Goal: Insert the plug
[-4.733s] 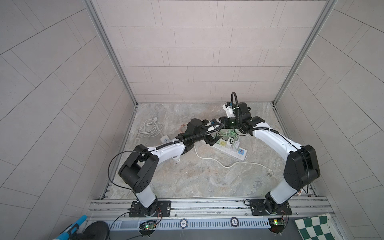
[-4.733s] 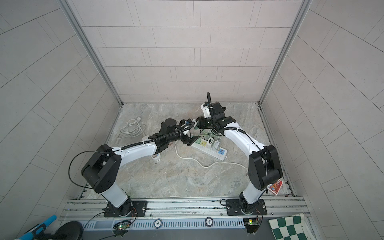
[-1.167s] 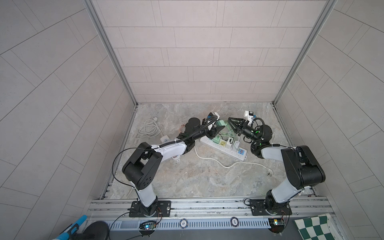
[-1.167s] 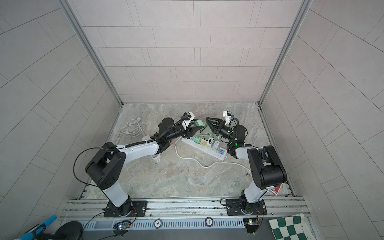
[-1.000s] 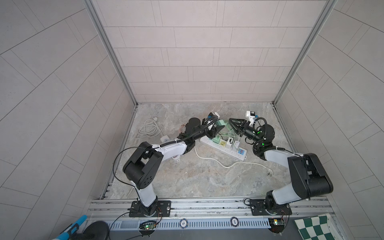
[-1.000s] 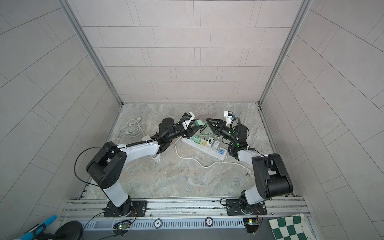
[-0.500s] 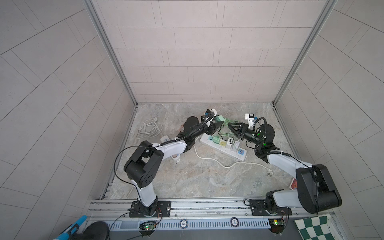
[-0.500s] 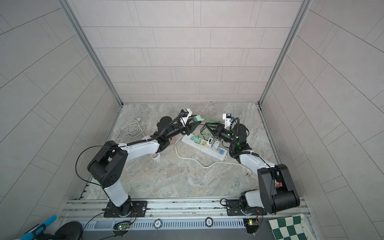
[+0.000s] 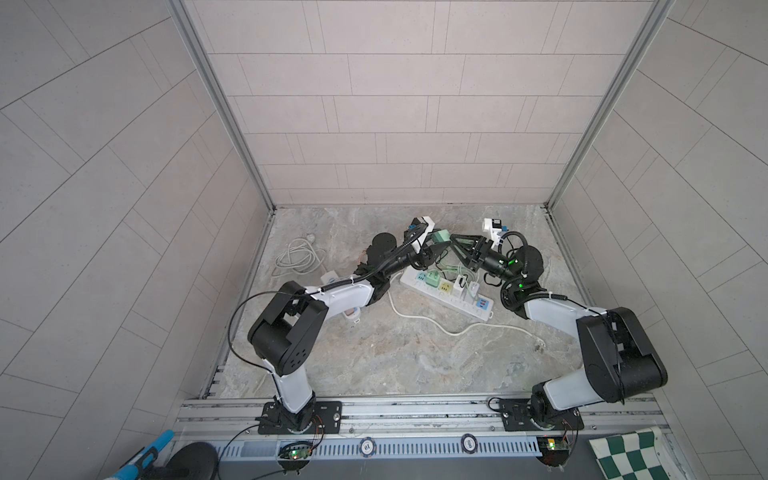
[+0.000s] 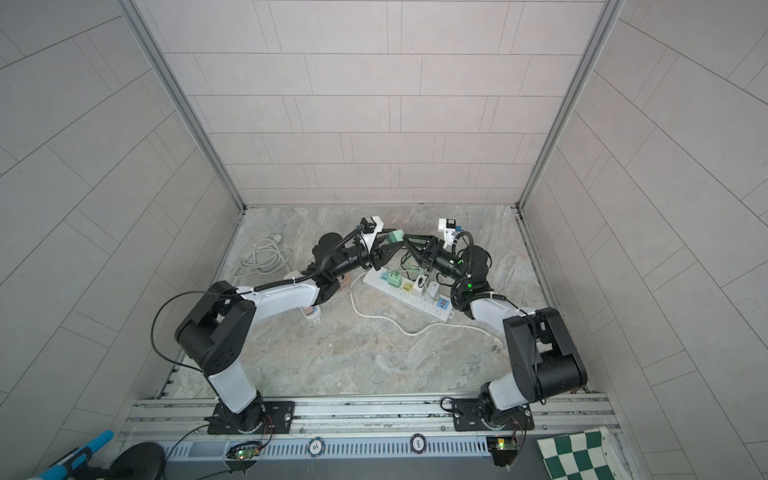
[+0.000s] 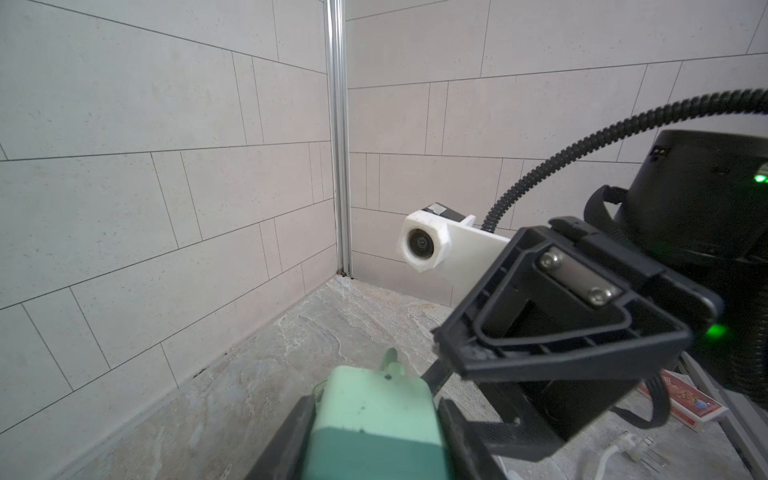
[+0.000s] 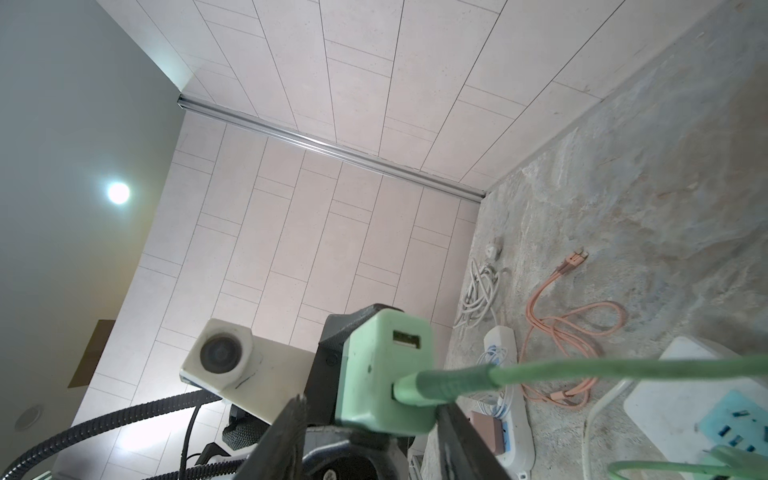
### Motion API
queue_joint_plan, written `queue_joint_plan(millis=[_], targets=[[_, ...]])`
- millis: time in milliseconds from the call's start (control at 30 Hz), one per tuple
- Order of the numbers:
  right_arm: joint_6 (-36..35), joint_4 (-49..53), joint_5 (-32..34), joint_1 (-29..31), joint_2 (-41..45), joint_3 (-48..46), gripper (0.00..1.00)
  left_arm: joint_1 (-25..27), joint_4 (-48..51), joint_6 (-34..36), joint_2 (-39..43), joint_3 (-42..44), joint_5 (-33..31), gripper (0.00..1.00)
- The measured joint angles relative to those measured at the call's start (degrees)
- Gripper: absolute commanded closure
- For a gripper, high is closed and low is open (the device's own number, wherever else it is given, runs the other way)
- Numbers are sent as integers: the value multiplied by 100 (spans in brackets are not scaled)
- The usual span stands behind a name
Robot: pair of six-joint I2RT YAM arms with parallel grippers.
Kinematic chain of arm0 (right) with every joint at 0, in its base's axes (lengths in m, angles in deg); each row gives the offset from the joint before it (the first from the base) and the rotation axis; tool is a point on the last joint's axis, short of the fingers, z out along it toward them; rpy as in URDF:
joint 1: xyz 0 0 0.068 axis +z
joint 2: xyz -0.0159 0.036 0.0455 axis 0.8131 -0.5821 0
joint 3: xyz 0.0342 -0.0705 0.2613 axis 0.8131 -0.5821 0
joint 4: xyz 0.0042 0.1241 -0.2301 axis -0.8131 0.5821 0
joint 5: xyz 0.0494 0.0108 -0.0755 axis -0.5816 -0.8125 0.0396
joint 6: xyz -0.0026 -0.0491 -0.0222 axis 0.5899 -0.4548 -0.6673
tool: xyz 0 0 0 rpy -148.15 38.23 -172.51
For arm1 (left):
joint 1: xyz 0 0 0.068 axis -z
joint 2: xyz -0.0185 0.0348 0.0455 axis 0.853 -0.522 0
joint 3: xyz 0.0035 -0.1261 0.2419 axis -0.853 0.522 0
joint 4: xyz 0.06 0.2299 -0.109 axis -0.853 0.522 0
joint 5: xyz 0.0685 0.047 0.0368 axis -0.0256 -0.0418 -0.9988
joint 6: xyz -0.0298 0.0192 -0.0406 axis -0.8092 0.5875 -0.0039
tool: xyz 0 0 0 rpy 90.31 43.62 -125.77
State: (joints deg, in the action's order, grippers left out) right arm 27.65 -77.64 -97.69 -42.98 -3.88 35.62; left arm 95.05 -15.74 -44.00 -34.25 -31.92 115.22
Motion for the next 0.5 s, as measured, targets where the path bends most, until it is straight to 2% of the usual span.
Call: queue_joint_plan(millis=[367, 500], targets=[[444, -601, 50, 133, -426, 61, 60, 0, -111, -17, 0, 90, 199, 97], [481, -599, 55, 133, -428, 92, 69, 0, -162, -4, 0, 90, 221, 96]])
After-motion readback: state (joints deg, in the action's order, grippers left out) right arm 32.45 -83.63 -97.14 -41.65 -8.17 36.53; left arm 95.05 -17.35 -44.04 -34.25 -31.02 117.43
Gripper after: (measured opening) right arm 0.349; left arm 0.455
